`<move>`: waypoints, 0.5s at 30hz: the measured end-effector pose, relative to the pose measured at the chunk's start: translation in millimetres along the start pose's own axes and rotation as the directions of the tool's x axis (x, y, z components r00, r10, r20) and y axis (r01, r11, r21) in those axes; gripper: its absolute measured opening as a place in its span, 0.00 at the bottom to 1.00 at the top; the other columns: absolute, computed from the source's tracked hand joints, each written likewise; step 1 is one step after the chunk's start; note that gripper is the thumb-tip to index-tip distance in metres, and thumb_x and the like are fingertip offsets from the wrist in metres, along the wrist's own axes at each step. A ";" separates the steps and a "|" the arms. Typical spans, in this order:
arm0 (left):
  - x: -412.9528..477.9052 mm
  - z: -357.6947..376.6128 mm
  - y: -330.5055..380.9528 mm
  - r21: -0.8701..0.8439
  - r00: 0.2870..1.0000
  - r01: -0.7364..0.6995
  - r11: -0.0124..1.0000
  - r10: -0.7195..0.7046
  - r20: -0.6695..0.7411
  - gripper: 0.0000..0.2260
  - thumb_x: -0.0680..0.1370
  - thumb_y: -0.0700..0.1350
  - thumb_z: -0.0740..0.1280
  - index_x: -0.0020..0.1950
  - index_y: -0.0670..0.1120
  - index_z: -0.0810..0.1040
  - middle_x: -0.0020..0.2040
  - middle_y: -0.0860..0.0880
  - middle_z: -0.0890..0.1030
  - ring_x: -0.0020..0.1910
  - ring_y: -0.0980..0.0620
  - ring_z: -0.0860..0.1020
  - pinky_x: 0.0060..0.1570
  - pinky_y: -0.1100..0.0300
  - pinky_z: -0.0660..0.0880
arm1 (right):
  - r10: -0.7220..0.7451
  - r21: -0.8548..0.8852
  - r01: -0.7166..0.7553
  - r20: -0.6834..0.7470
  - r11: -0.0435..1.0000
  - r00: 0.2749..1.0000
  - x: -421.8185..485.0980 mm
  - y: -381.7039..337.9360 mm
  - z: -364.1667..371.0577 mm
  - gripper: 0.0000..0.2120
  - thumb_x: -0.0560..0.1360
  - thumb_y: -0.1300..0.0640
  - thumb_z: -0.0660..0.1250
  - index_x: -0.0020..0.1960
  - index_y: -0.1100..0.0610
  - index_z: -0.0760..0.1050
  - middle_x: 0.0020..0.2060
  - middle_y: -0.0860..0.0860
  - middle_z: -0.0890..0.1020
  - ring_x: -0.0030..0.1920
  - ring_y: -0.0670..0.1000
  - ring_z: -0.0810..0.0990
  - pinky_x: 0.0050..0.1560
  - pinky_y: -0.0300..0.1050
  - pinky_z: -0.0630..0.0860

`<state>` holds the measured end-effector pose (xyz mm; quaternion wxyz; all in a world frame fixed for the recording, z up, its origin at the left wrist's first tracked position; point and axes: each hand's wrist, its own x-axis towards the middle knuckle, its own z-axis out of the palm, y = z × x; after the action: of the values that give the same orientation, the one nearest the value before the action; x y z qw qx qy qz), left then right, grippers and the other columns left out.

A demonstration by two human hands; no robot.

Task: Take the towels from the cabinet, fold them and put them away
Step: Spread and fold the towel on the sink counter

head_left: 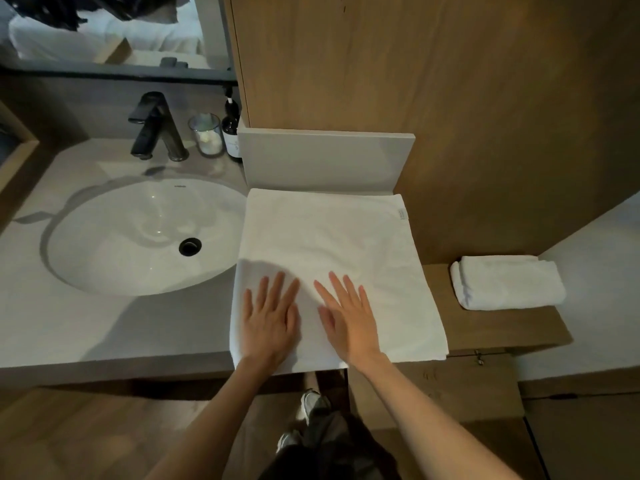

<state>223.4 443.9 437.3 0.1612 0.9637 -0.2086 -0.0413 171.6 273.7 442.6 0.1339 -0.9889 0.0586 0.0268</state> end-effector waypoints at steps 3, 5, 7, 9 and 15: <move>-4.5 -4.1 -17.7 0.005 1.000 -0.018 1.000 0.018 -0.013 0.25 0.81 0.59 0.42 0.78 0.59 0.48 0.79 0.53 0.43 0.77 0.52 0.38 0.76 0.49 0.40 | 0.054 -0.094 -0.053 0.008 0.994 0.998 -6.5 27.3 -4.0 0.25 0.81 0.36 0.43 0.77 0.37 0.45 0.78 0.44 0.43 0.78 0.50 0.38 0.77 0.53 0.41; -9.1 -6.2 -29.7 0.002 1.000 -0.017 1.000 0.017 -0.014 0.25 0.81 0.60 0.42 0.78 0.59 0.47 0.79 0.53 0.42 0.77 0.54 0.38 0.76 0.49 0.42 | 0.108 -0.116 -0.105 0.018 0.988 0.994 -12.3 44.6 -9.4 0.26 0.80 0.34 0.38 0.76 0.35 0.40 0.77 0.43 0.39 0.77 0.49 0.34 0.77 0.53 0.37; -13.4 -8.3 -39.1 -0.011 1.000 -0.003 1.000 0.003 -0.015 0.25 0.80 0.60 0.41 0.78 0.58 0.47 0.79 0.53 0.42 0.77 0.55 0.38 0.76 0.51 0.41 | 0.163 -0.095 -0.162 0.004 0.982 0.987 -19.4 59.9 -14.1 0.26 0.79 0.33 0.36 0.76 0.34 0.39 0.77 0.43 0.38 0.77 0.49 0.33 0.76 0.52 0.35; -15.8 -9.7 -44.2 -0.014 1.000 -0.022 1.000 0.022 -0.015 0.27 0.80 0.60 0.40 0.78 0.56 0.49 0.79 0.52 0.44 0.77 0.56 0.38 0.76 0.54 0.39 | 0.209 -0.077 -0.208 -0.001 0.975 0.978 -24.8 73.1 -16.9 0.26 0.79 0.33 0.36 0.76 0.34 0.39 0.78 0.44 0.38 0.77 0.49 0.33 0.76 0.51 0.35; -17.6 -10.6 -46.4 -0.054 0.999 -0.035 0.998 0.034 -0.025 0.28 0.79 0.60 0.40 0.79 0.53 0.51 0.79 0.51 0.44 0.77 0.55 0.39 0.76 0.55 0.41 | 0.234 -0.088 -0.230 0.042 0.969 0.971 -30.5 89.5 -21.2 0.28 0.77 0.34 0.30 0.76 0.37 0.33 0.77 0.47 0.34 0.76 0.51 0.29 0.76 0.52 0.35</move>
<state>227.0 494.3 432.3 0.1904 0.9557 -0.2220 -0.0326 131.1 185.7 441.7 0.0902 -0.9789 0.1691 0.0705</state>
